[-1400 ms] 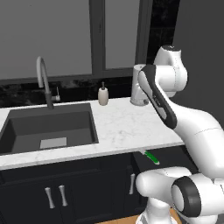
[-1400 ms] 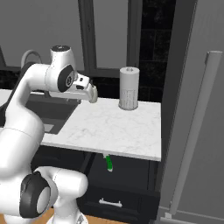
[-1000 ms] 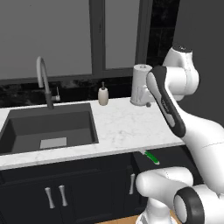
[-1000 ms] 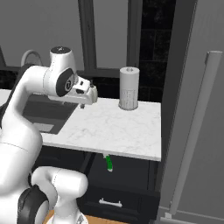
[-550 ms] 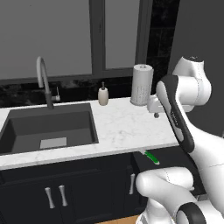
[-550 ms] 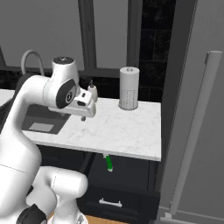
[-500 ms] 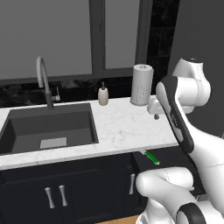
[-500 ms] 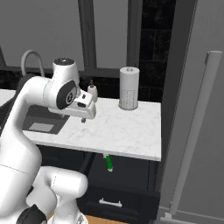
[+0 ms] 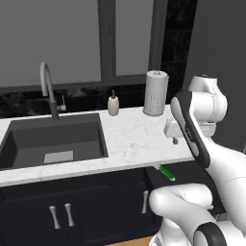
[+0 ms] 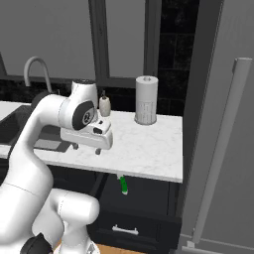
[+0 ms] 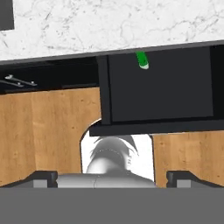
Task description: Pick up the knife from the drawer and place it on the cutting board. Then place the meat from the plate to the cutting board.
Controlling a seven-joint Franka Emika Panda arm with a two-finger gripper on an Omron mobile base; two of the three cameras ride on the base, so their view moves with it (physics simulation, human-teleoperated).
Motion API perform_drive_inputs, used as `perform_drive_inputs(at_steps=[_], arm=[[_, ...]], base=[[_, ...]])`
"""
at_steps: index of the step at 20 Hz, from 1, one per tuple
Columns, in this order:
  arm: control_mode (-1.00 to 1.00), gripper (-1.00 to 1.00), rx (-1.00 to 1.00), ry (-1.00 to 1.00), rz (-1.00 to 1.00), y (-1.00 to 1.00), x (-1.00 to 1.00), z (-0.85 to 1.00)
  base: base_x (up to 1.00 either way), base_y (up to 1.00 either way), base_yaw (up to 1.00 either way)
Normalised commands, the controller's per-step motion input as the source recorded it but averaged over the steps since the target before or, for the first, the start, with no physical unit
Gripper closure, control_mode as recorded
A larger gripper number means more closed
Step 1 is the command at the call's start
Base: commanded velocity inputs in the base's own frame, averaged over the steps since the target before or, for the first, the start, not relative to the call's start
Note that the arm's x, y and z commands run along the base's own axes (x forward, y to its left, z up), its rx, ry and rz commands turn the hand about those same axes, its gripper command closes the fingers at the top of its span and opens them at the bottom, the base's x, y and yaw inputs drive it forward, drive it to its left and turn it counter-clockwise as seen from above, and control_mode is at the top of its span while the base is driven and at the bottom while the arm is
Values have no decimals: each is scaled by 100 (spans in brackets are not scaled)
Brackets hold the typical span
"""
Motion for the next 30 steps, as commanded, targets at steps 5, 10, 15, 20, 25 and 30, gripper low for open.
perform_drive_inputs(at_steps=[5, 10, 15, 20, 25, 30], arm=[[-100, -100, 0, 21, -4, -6, -1, -43], [-100, -100, 0, 9, -1, -5, 0, -16], [100, -100, 0, 1, 0, 2, 0, -4], [100, -100, 0, 0, 0, 0, 0, 0], [100, -100, 0, 0, 0, 0, 0, 0], [100, -100, 0, 0, 0, 0, 0, 0]], base=[[0, 0, 0], [0, 0, 0], [0, 33, 0], [0, 60, 0], [12, 37, 0], [14, 31, 0]])
